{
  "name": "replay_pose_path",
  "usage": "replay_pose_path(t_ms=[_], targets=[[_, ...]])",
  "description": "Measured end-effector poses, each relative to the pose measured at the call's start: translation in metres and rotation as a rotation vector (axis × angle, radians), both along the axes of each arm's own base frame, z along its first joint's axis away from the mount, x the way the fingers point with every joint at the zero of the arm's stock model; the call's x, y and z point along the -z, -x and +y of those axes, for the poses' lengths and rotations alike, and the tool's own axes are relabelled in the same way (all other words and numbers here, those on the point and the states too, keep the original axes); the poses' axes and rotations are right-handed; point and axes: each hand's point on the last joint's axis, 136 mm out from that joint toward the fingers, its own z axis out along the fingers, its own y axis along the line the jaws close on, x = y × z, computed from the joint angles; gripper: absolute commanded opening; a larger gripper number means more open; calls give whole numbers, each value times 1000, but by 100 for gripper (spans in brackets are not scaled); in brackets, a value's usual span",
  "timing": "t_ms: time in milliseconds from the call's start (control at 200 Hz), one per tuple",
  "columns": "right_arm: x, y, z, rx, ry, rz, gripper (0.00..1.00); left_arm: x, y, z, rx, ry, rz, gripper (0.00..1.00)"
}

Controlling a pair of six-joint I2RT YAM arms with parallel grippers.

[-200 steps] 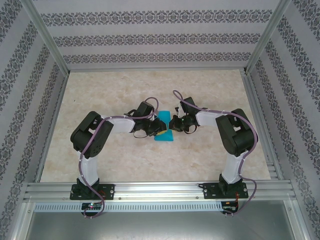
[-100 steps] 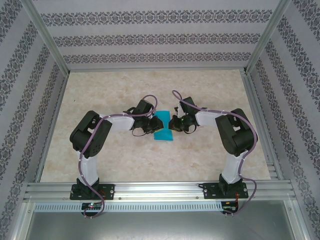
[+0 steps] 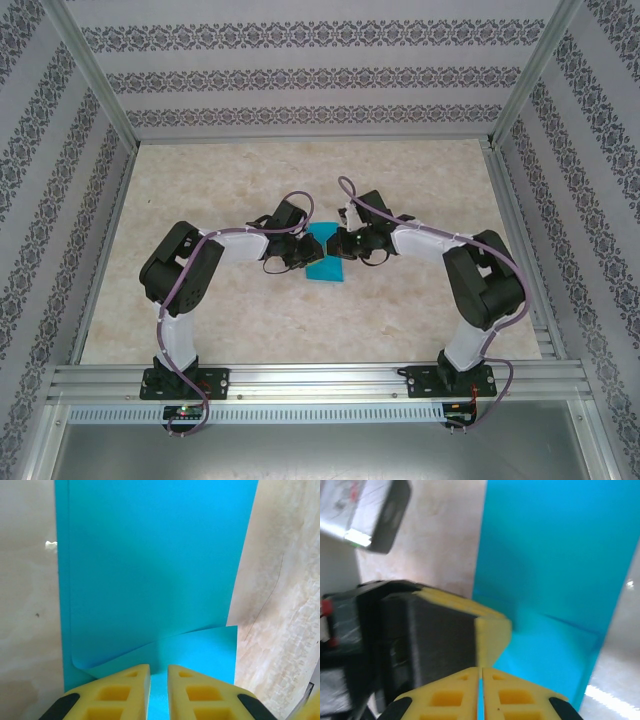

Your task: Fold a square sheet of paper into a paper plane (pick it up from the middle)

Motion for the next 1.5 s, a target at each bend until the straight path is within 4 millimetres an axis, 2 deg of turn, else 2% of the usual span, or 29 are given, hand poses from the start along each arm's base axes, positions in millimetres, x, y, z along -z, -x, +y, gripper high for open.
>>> replay_pose_path(t_ms=[170, 285, 1034, 1344, 1504], targets=[[13, 31, 2, -45, 31, 45, 9, 1, 0, 0, -1, -2, 0, 17], [22, 44, 0, -60, 64, 74, 9, 1, 0, 1, -2, -4, -1, 17], [54, 50, -15, -45, 133, 135, 9, 2, 1, 1, -2, -4, 0, 17], [52, 50, -14, -54, 73, 148, 9, 2, 0, 1, -3, -5, 0, 17], [41, 48, -10, -61, 47, 128, 10, 2, 0, 1, -3, -5, 0, 17]])
